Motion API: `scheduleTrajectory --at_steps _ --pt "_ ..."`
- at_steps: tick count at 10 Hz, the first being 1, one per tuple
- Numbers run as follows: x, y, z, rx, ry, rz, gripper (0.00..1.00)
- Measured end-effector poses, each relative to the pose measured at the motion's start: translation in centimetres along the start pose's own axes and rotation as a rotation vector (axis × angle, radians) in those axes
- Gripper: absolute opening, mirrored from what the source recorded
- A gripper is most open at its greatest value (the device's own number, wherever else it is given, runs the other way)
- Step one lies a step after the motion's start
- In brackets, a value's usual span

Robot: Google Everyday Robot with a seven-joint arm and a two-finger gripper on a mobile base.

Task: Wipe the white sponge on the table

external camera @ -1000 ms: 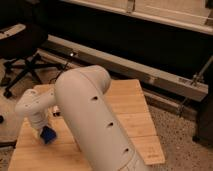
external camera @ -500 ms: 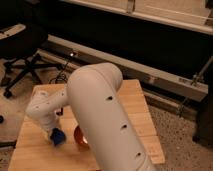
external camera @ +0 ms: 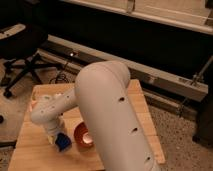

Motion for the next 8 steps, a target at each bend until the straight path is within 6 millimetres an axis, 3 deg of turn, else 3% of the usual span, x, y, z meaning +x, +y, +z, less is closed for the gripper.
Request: scheduleTrajectory --at_steps 8 --pt "3.9 3.1 0.1 -0.027 0.008 -0.046 0.17"
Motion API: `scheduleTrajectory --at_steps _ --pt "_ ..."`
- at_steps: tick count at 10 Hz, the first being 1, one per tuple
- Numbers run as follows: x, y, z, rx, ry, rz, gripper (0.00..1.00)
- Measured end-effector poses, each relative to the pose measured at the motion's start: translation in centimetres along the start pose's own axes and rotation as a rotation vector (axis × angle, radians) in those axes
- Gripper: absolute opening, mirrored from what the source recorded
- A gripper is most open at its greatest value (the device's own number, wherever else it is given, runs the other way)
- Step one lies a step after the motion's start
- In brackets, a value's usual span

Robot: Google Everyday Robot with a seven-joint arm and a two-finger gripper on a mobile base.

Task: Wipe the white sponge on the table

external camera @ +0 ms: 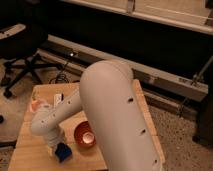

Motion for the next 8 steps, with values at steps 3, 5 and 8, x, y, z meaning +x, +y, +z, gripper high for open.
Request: scheduleTrajectory --at_steps 3,5,8 --pt "1.4 0.7 0.3 0.002 0.011 -0.031 0.17" --pt "1.7 2.0 0.5 -0.003 0.015 -0.065 0.17" --pt "1.9 4.1 0.7 -0.016 0.023 -0.124 0.17"
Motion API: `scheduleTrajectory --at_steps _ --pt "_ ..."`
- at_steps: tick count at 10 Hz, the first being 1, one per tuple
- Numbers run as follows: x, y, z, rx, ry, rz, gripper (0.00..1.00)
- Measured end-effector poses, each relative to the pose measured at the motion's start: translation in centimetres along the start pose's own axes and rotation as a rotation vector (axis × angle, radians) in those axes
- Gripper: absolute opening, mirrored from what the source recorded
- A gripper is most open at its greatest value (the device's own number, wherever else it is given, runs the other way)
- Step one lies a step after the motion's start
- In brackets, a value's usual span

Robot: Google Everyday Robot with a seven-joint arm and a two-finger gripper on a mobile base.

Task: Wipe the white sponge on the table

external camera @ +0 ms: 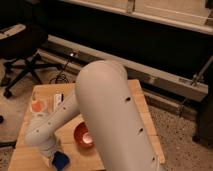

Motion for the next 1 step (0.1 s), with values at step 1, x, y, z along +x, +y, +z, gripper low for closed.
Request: scheduleTrajectory --at_steps 1 --pt "0.04 0.54 0.08 -0.008 0.003 -0.016 0.17"
